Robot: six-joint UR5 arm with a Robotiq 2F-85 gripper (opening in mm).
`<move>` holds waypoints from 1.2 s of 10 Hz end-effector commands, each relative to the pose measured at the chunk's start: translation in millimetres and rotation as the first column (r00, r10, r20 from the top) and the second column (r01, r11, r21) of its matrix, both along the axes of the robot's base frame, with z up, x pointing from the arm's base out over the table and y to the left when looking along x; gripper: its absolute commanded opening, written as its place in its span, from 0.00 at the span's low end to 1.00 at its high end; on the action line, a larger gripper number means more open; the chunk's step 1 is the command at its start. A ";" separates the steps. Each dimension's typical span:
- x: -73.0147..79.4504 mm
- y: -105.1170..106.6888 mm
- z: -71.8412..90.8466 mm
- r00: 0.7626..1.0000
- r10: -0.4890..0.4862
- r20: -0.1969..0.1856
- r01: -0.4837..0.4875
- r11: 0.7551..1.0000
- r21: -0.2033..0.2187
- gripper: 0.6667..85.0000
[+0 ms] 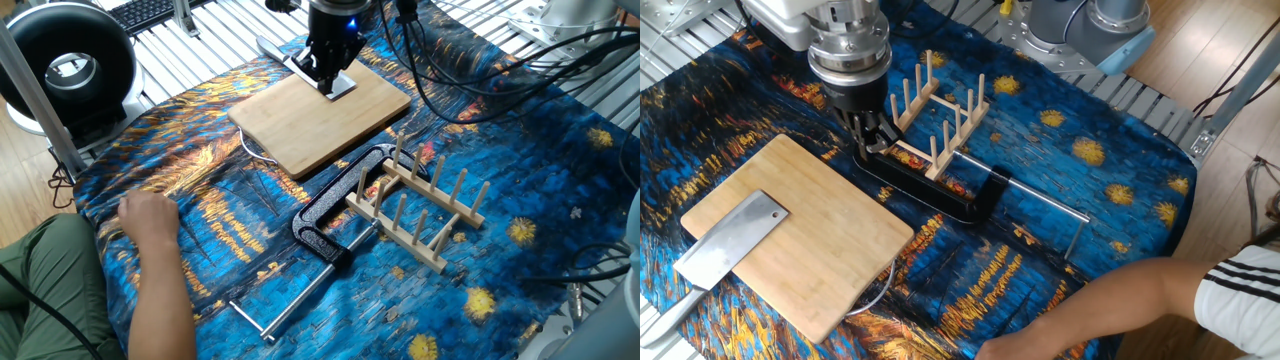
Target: Put the knife on the knife rack
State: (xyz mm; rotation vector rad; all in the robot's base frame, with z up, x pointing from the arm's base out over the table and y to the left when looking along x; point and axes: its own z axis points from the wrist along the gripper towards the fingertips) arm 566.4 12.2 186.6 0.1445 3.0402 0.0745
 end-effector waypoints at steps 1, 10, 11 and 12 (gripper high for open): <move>3.5 3.9 0.3 1.000 -0.004 0.013 0.004 1.000 0.018 0.00; -2.7 25.7 1.9 0.998 -0.060 -0.020 0.061 0.992 0.107 0.01; -0.5 1.6 -0.3 1.000 0.030 -0.001 -0.030 1.000 0.006 0.19; 1.3 -4.0 -0.3 0.995 0.104 0.007 -0.104 0.994 -0.024 0.36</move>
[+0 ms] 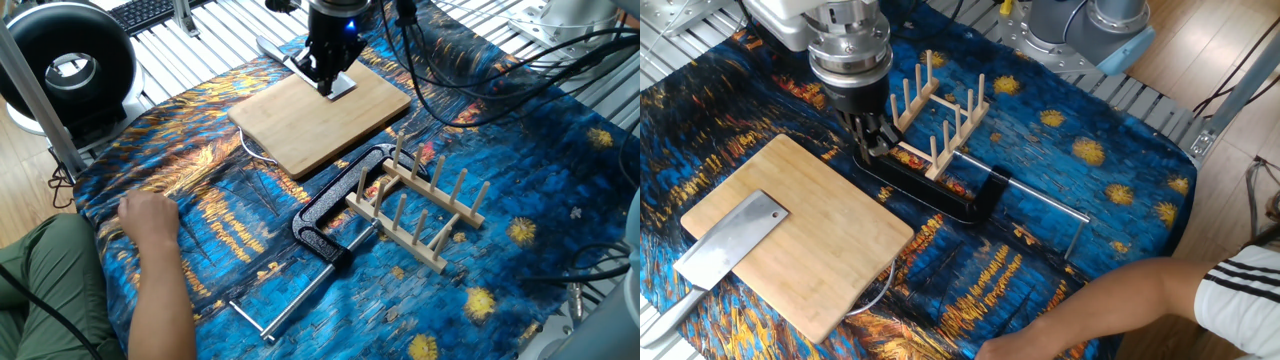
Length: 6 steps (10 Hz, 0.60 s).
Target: Put the knife on the knife rack
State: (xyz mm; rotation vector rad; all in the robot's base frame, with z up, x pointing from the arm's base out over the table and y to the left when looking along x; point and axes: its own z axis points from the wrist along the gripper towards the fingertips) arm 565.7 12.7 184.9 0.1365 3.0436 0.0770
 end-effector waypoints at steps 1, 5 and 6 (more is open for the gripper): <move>1.5 -7.3 1.2 0.987 0.160 0.008 -0.159 0.986 -0.042 0.47; 38.1 -35.3 -34.2 0.975 0.222 -0.018 -0.222 0.975 -0.008 0.59; 42.3 -36.5 -43.7 0.975 0.221 -0.021 -0.221 0.975 -0.015 0.58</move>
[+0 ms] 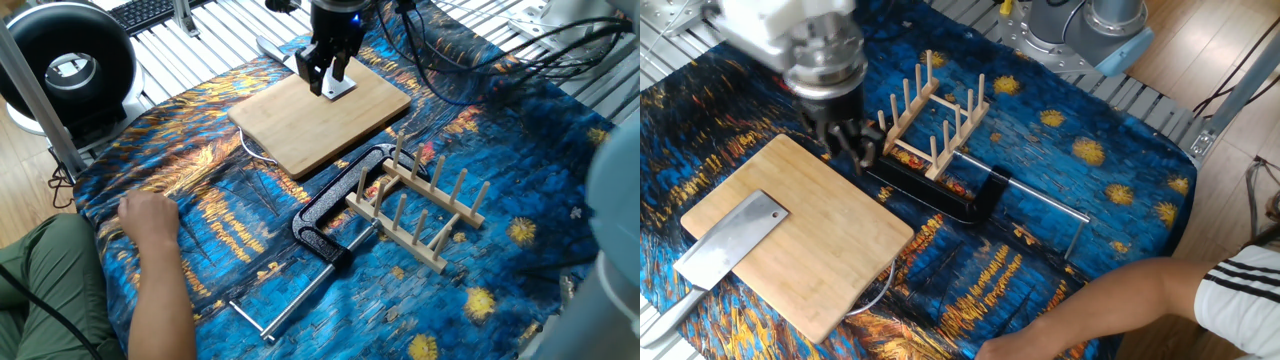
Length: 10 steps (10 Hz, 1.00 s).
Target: Put the knife on the knife rack
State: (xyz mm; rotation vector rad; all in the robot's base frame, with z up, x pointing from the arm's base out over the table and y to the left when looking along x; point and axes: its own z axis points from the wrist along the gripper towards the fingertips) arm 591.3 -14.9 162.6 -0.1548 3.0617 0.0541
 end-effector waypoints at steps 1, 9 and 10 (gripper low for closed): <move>19.4 -8.2 -29.1 1.000 0.027 -0.008 -0.026 1.000 0.006 0.58; 22.1 -7.7 -12.5 0.998 -0.040 0.043 0.039 0.999 0.020 0.68; 25.3 -7.7 -12.1 0.997 -0.057 0.054 0.056 0.998 0.023 0.69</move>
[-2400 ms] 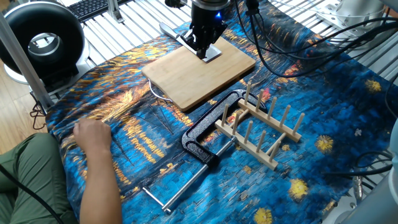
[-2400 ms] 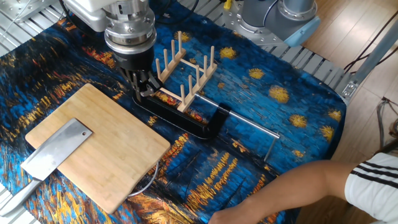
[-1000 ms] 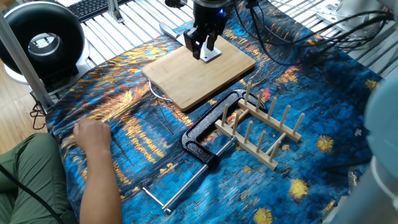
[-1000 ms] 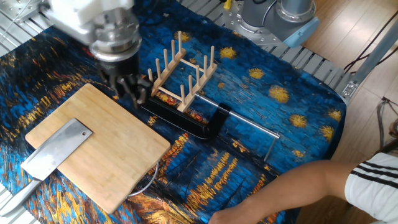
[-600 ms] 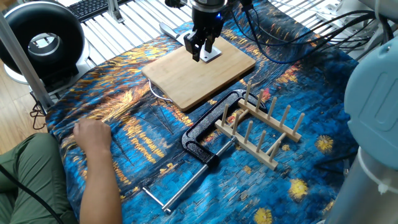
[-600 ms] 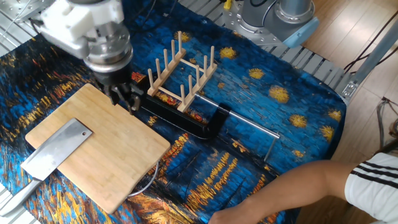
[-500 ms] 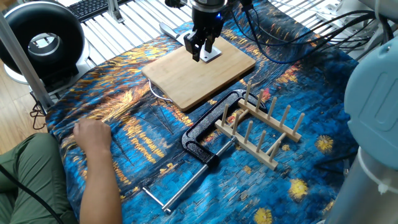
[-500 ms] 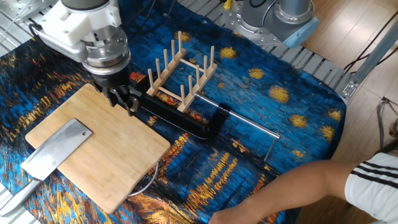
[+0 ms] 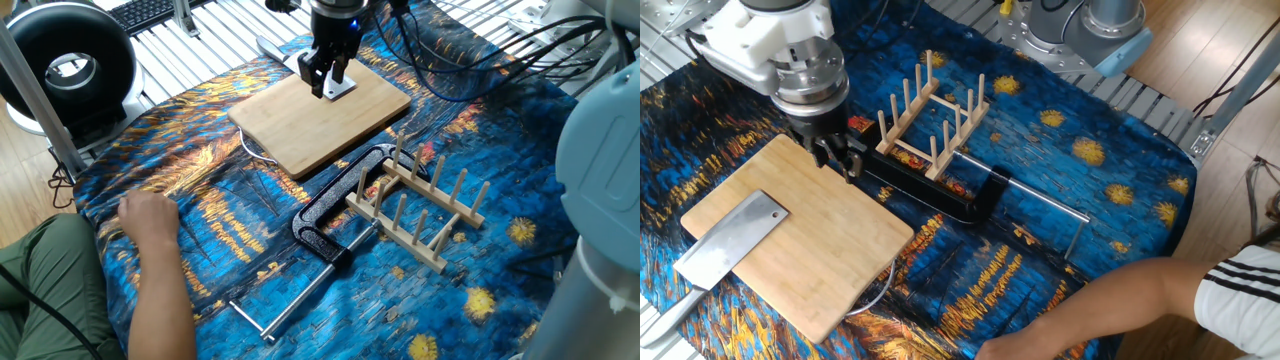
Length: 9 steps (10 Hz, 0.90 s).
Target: Put the knife on the knife rack
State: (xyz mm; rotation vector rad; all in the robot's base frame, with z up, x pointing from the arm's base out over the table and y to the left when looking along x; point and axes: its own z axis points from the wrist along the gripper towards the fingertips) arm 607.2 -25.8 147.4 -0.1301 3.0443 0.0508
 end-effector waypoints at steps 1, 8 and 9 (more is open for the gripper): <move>4.3 3.2 2.5 1.000 -0.010 0.018 0.009 1.000 0.018 0.69; 69.6 -54.2 -59.5 0.992 0.128 -0.012 -0.129 0.991 -0.021 0.72; 73.3 -59.5 -68.0 0.991 0.131 -0.016 -0.132 0.991 -0.039 0.72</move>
